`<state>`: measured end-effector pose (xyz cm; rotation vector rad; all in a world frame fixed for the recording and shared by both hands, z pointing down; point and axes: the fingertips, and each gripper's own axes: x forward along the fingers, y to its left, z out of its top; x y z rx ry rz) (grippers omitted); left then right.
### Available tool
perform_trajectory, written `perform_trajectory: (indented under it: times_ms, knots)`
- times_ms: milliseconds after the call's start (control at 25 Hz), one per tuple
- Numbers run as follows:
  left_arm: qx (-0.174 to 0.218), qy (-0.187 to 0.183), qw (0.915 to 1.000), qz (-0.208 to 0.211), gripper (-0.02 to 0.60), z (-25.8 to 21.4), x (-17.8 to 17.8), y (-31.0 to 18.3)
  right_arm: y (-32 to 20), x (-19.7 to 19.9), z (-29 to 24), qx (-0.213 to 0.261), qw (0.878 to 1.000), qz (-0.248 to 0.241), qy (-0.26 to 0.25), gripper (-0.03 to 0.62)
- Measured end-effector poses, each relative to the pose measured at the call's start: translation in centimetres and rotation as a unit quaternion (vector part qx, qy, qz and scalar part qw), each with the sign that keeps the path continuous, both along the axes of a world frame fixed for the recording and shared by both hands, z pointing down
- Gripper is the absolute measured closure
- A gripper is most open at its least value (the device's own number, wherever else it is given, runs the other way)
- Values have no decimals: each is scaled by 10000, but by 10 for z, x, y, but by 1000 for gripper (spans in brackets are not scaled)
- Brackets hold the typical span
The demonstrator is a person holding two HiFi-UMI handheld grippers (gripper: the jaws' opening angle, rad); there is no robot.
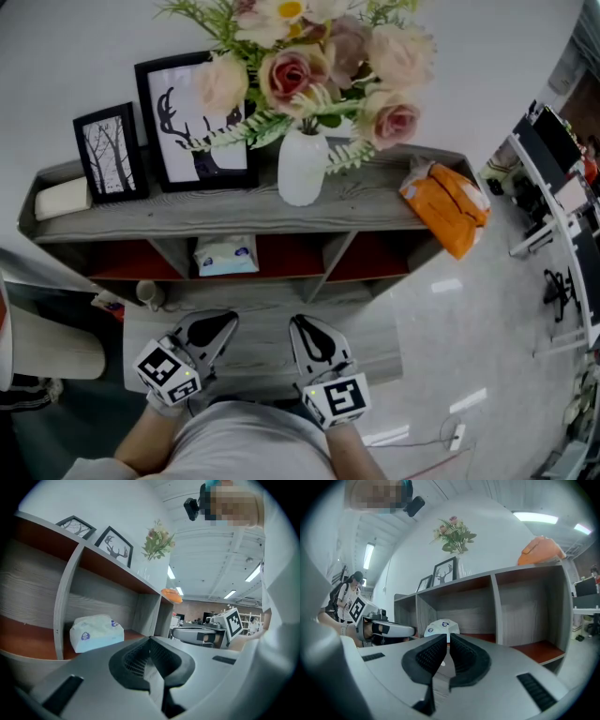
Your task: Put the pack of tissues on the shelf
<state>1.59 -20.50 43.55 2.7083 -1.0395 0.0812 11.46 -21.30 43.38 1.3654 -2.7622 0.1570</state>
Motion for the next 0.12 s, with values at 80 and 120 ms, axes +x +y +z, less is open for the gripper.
perform_trajectory:
  times_ms: [80,120]
  knots:
    - [-31,44,10000,-19,566,0,-1,0,0,-1,0,-9,10000,1,11,560]
    - [-49,64,10000,-34,566,0,-2,0,0,-1,0,-12,10000,-1,18,560]
